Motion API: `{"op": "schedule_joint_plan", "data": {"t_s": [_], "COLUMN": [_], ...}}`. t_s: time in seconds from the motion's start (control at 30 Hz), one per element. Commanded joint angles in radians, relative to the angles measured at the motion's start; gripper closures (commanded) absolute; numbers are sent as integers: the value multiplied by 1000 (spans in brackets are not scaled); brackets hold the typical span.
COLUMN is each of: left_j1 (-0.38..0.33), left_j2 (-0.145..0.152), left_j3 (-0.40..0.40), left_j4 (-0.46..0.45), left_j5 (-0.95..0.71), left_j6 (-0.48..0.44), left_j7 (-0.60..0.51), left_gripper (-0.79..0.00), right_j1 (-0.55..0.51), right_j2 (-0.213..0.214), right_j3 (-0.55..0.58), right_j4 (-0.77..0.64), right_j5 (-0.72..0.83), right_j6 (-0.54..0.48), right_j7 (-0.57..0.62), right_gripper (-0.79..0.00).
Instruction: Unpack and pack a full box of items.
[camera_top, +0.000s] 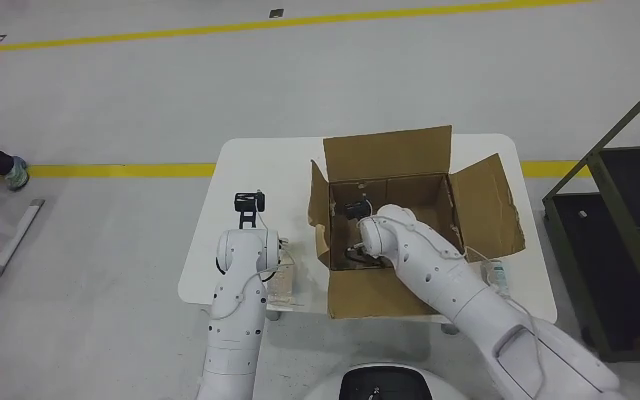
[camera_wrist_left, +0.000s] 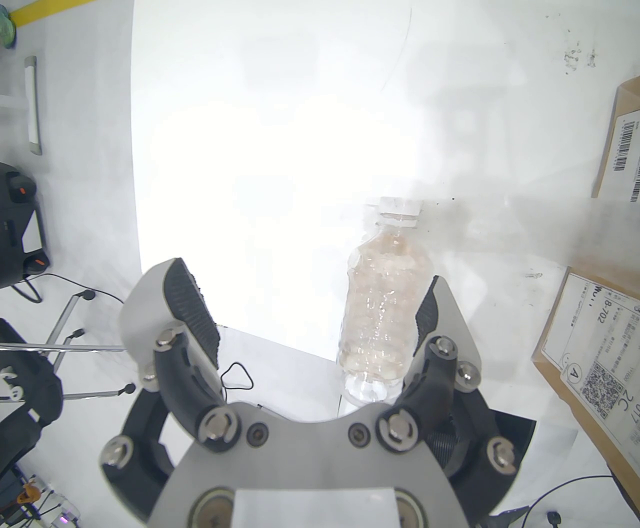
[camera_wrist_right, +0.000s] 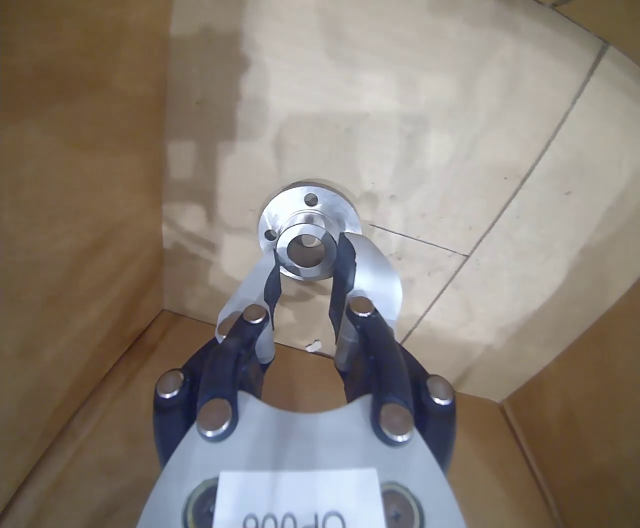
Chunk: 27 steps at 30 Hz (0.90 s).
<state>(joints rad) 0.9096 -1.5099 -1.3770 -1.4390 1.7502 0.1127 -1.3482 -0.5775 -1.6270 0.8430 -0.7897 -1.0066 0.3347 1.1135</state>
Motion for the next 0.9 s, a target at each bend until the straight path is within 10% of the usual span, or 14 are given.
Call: {"op": "schedule_joint_plan", "data": {"t_s": [0.0,0.1,0.5,0.87], "left_j1": [0,0,0,0], "left_j2": [0,0,0,0], "left_j3": [0,0,0,0], "left_j4": [0,0,0,0], "left_j5": [0,0,0,0], "left_j6": [0,0,0,0], "left_j7": [0,0,0,0], "left_gripper": [-785,-785,-785,-785], "right_j1": [-4,-19,-85,-33], "right_j2": [6,17,63,39], "right_j3": [13,33,118,80], "right_j4": [-13,-48,-231,-108], "right_j5": [-7,-27,-117,-108], "right_j6": [10,19,4,-28], "right_j7": [12,26,97,62], "right_gripper": [-160,-289,-326,-372]}}
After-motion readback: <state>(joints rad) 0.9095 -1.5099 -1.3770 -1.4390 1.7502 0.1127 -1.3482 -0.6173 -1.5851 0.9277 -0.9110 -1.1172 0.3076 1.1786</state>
